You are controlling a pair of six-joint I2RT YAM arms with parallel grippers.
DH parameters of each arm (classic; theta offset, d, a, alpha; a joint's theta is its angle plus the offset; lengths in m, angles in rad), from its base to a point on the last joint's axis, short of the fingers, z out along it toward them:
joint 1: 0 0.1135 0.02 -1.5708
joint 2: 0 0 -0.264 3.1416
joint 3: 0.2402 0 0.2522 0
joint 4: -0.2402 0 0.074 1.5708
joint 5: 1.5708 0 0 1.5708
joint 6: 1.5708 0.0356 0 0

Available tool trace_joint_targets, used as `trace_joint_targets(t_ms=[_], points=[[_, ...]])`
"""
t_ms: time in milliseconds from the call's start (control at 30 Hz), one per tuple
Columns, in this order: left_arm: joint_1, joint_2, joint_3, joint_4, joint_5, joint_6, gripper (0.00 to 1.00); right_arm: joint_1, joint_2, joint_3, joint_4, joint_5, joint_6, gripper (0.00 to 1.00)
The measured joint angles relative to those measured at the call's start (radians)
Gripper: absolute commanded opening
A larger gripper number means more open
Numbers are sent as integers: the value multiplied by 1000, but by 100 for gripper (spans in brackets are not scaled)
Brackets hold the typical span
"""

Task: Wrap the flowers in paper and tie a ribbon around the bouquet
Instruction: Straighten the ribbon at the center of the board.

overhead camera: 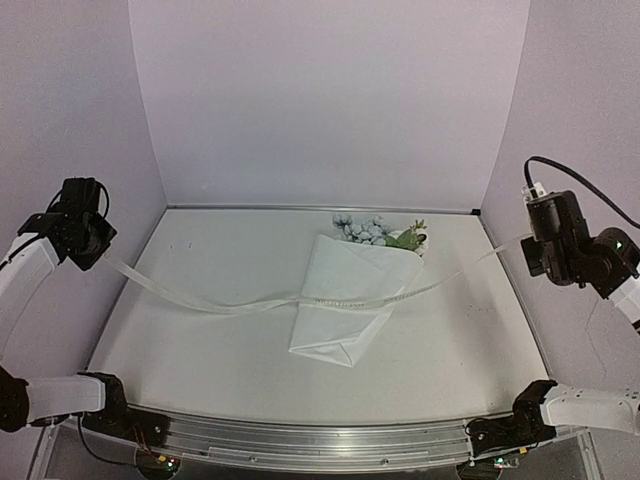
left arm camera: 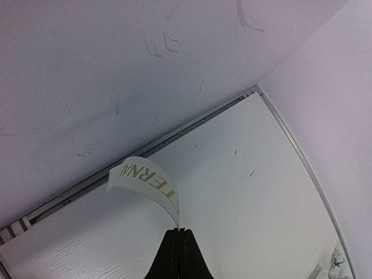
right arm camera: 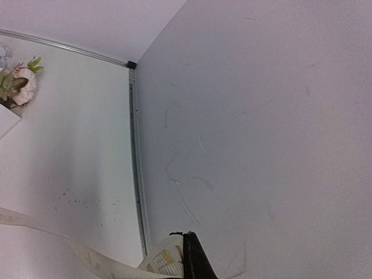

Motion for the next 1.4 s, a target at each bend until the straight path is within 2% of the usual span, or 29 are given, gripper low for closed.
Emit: trace_joint_targets(t_ms=[200,533,667,967,1067,1100,1167,1233,1267,1333,1400], points=[[13,-10,-16,-50,-39,1,0,-46,-70,-45,-96,97,-31,0],[20,-27,-29,-72,-72,4,0,-112,-91,-58,-214,138,-24,0],[20,2,-98,-44,-51,-3,0,-174,-10,-77,-229,108,9,0],[53,134,-233,61,31,-24,0,-419,281,-100,-222,-32,140,0],[69,162,-256,92,61,-29,1,-445,331,-101,-218,-54,173,17],[72,169,-257,99,69,-30,7,-447,344,-102,-217,-66,187,24],[73,184,-258,114,85,-31,24,-449,365,-105,-215,-92,209,41],[75,192,-258,128,102,-33,51,-449,377,-107,-216,-120,236,62],[75,193,-258,133,108,-38,61,-449,379,-108,-218,-135,247,69],[76,194,-258,143,124,-40,77,-449,380,-108,-225,-169,273,82],[77,196,-258,150,142,-39,86,-449,380,-107,-237,-204,295,94]])
